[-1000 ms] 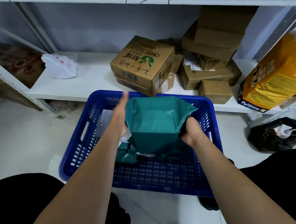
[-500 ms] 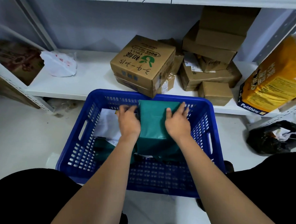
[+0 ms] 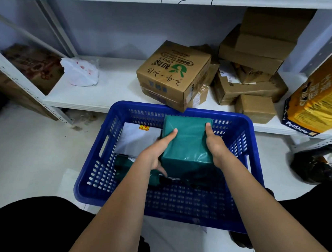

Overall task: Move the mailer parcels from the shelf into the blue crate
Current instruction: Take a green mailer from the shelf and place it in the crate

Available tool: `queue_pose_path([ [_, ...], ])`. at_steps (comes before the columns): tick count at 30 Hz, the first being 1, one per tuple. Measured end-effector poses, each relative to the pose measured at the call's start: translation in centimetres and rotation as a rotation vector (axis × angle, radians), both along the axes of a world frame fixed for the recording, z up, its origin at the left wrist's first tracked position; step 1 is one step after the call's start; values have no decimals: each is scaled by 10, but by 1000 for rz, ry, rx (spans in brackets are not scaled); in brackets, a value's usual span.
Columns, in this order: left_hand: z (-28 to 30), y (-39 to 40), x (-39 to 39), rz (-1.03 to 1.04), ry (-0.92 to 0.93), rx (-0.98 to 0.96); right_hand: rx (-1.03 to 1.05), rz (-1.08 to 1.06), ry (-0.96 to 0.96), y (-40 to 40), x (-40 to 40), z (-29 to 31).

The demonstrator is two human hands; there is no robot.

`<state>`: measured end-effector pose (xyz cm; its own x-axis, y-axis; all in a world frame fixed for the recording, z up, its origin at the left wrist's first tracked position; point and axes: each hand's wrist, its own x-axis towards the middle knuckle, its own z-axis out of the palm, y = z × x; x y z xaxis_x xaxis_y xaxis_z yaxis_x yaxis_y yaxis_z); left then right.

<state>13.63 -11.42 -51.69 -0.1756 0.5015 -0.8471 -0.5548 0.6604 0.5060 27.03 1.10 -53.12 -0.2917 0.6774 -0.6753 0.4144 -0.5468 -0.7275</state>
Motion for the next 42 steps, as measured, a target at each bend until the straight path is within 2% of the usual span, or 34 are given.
queue_pose_path([
  [3,2,-4,0,170,-128,14,5,-4,-13,-1,-11,5],
  [6,-4,-14,-13,309,-152,76,-53,-3,106,-9,-31,9],
  [10,-22,-45,-54,482,-300,125,-22,141,237,-36,-68,21],
  [12,-36,-62,-72,555,-363,166,97,305,257,-55,-79,31],
  [14,-52,-76,-83,572,-401,180,205,466,195,-68,-76,33],
  [16,-65,-88,-89,583,-417,168,194,552,205,-74,-66,29],
  [19,-82,-100,-93,584,-429,152,171,590,240,-71,-51,24],
  [21,-93,-101,-96,582,-433,119,206,508,224,-57,-43,16],
  [22,-97,-98,-97,580,-424,87,248,415,175,-45,-37,5],
  [24,-104,-87,-97,569,-347,-18,320,203,-41,-12,-21,-31],
  [26,-114,-77,-100,488,-163,-141,231,138,-247,19,1,-78],
  [27,-118,-72,-100,429,-66,-186,129,129,-271,32,9,-108],
  [28,-119,-69,-99,372,6,-215,-5,95,-224,37,13,-126],
  [30,-113,-58,-96,306,63,-211,-296,-31,-14,30,7,-125],
  [33,-114,-48,-98,399,79,-112,-511,-108,251,15,-8,-114],
  [37,-124,-43,-99,481,90,-99,-581,-196,453,4,-14,-113],
  [41,-134,-50,-111,555,354,-119,-538,-150,450,3,-21,-110],
  [42,-132,-51,-115,588,365,-120,-502,-112,450,3,-21,-106],
])
